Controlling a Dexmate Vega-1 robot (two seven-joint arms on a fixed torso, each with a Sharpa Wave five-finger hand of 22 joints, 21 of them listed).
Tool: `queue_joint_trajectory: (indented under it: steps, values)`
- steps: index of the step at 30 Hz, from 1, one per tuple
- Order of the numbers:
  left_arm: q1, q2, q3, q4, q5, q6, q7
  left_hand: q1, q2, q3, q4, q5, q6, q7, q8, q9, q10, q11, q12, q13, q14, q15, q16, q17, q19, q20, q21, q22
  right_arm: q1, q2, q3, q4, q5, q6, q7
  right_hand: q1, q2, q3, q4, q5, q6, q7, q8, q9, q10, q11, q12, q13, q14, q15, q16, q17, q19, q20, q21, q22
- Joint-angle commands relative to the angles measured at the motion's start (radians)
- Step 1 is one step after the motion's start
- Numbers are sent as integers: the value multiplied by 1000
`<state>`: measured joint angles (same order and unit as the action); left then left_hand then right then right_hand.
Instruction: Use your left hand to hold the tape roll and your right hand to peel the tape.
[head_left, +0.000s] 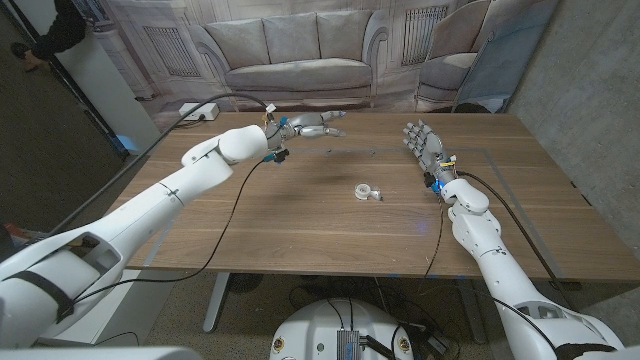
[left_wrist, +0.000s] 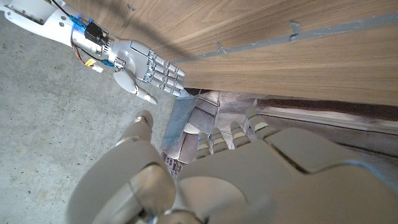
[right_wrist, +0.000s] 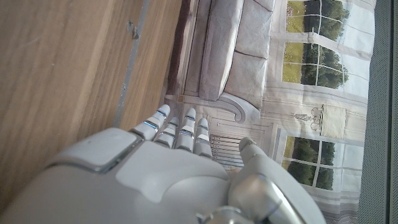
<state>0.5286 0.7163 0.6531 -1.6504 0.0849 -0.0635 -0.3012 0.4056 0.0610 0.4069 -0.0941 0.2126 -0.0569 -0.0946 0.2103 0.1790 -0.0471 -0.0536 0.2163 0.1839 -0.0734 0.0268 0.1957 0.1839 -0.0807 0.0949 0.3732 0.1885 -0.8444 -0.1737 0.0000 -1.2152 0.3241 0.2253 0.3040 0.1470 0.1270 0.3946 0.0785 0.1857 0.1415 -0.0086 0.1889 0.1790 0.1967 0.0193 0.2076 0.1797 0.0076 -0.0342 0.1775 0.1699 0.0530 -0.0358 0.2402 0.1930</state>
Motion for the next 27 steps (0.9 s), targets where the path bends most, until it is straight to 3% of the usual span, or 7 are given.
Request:
queue_joint_trajectory:
  steps: [1, 27]
  values:
    - [-27, 18, 34, -59, 93, 24, -52, 9, -15, -4, -4, -1, 17, -1, 2, 5, 12, -4, -2, 2, -1, -4, 0, 2, 5, 0, -1, 4, -3, 1, 3, 5, 6, 7, 10, 13, 33, -1, -2, -2, 11, 0, 4, 6, 8, 5, 6, 3, 3, 0, 4, 2, 11, -69, -3, 3]
    - [-61, 8, 86, -114, 286, 23, -109, 53, -59, -21, -37, 4, 97, 7, 16, 5, 55, -4, 4, 2, 26, -17, 1, -1, 37, 10, -3, 2, -38, 2, 16, -33, 14, 11, 5, 13, 34, -4, -2, -2, 17, -1, 5, 6, 10, 4, 6, 3, 4, 0, 4, 2, 12, -70, -4, 4]
